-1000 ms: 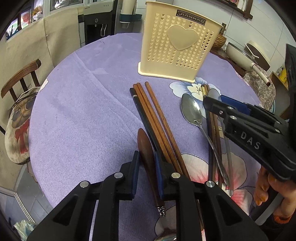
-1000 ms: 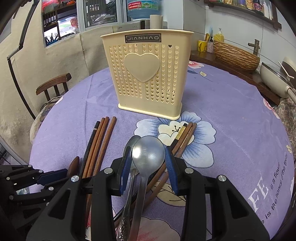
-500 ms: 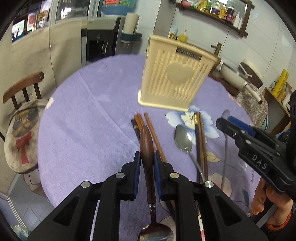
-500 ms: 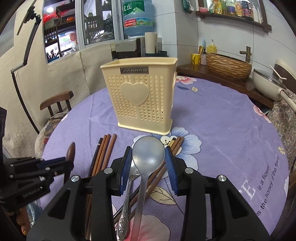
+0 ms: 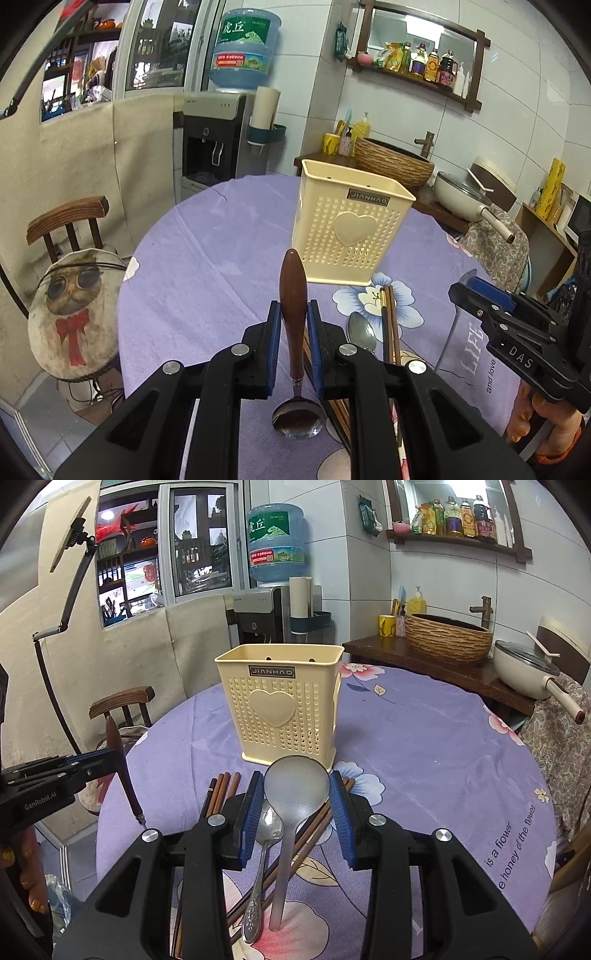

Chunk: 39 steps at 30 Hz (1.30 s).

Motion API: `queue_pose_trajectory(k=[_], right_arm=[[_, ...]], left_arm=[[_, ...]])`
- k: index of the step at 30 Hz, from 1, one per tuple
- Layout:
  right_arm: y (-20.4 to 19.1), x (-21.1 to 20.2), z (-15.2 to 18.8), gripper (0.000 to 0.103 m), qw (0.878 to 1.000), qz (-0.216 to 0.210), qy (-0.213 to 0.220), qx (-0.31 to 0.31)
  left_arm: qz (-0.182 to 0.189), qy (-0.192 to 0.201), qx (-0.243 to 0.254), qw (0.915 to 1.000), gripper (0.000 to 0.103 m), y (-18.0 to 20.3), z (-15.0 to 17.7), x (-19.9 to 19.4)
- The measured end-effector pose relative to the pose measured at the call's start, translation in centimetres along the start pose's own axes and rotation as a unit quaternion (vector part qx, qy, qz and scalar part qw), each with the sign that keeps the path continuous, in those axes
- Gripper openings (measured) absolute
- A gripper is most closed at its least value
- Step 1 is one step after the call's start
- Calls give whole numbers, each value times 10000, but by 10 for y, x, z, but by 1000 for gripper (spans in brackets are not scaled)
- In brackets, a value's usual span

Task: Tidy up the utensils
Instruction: 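Grasp a silver spoon with the right tool while the left tool grasps the wooden-handled spoon, then carry both spoons to the cream holder and lower them in, handles down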

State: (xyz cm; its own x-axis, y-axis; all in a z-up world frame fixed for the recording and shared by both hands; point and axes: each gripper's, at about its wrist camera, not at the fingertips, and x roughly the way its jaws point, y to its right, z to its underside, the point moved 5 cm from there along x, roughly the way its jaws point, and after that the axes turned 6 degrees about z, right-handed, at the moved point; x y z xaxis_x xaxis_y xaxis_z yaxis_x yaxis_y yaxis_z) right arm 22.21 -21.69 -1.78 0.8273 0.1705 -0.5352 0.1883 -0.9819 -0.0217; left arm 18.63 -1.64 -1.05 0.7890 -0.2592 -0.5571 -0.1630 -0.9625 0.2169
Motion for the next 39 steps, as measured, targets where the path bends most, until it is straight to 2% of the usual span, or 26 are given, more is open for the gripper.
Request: queue_pose_trajectory(k=[22, 29, 34, 39], right_arm=[[-2, -6, -3, 37, 9999, 9, 61, -92], [-1, -6, -7, 37, 9998, -177, 17, -57], [0, -10, -22, 37, 9992, -386, 83, -15], [0, -11, -52, 37, 9984, -427, 363, -21]], left_arm=[[93, 290, -66, 9995, 14, -10, -7, -14], [144, 338, -72, 9993, 14, -10, -14, -17], [308, 394, -15, 9987, 14, -7, -30, -22], [512, 506, 76, 9974, 14, 3, -60, -22]])
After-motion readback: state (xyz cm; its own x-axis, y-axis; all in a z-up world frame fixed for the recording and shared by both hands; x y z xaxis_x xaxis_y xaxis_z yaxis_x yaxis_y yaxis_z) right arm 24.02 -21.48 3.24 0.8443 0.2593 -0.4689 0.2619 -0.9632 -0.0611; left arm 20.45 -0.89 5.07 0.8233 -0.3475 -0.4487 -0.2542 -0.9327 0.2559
